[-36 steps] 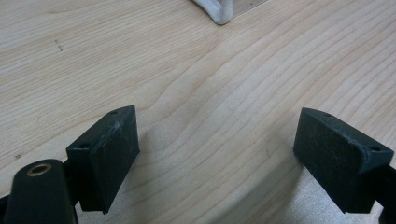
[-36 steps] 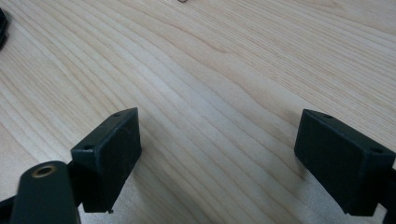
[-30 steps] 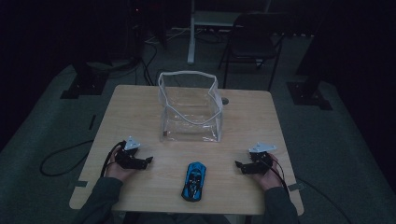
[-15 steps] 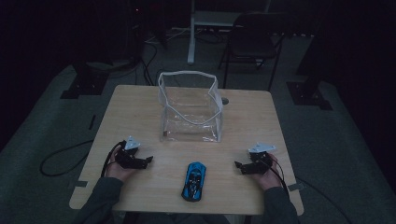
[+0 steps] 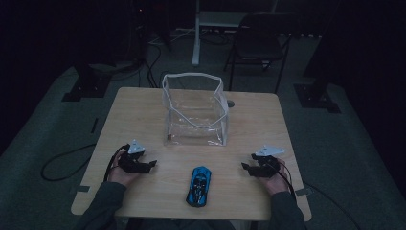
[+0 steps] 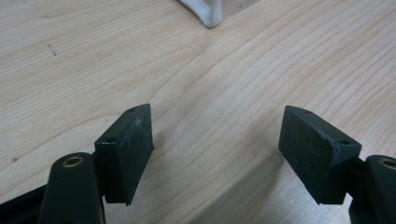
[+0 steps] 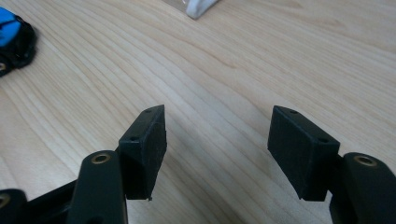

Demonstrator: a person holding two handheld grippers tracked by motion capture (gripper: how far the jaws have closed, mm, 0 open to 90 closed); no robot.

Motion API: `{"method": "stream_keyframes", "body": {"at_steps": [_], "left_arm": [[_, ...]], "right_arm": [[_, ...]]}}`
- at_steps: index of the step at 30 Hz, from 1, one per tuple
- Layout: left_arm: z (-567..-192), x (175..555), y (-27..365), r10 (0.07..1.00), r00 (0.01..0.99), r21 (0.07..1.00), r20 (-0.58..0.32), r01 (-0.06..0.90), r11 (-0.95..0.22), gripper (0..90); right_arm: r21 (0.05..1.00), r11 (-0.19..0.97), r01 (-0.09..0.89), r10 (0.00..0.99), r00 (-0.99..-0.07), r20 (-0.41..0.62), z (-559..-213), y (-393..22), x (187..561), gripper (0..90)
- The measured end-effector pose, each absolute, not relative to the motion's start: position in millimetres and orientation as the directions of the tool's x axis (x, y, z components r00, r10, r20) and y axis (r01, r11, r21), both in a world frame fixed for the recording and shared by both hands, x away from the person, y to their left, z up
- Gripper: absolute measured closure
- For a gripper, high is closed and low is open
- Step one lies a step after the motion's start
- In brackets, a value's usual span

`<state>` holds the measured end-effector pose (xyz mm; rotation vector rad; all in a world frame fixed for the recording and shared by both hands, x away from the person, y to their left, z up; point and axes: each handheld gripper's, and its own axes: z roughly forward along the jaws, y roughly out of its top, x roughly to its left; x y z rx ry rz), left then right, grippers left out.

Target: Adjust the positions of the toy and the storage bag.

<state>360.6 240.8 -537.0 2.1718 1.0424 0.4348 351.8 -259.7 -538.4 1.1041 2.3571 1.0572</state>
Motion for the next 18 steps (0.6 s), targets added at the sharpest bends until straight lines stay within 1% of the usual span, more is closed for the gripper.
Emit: {"method": "stream_keyframes", "body": {"at_steps": [1,4,9,14,18], "left_arm": [[-535.9,360.7,241.5,0.78,0.625,0.704,0.002,0.554,-0.445,29.9],[-532.7,361.7,242.2,0.777,0.63,0.712,-0.002,0.546,-0.441,31.2],[-528.1,363.8,240.2,0.773,0.635,0.715,0.003,0.539,-0.446,30.5],[-526.1,366.2,237.4,0.763,0.646,0.709,0.009,0.534,-0.46,30.8],[-523.7,368.9,237.0,0.764,0.645,0.717,0.001,0.532,-0.45,31.8]], "right_arm": [[0.742,0.427,0.517,0.762,-0.647,0.012,-537.1,-259.2,351.3,37.1],[0.744,0.431,0.511,0.76,-0.65,0.006,-532.4,-258.4,350.8,37.1],[0.758,0.421,0.498,0.752,-0.658,0.015,-523.5,-257.2,352.9,36.1],[0.767,0.428,0.479,0.745,-0.668,0.002,-516.2,-250.6,356.9,34.7],[0.776,0.432,0.46,0.734,-0.679,-0.007,-508.2,-244.6,361.2,35.8]]}}
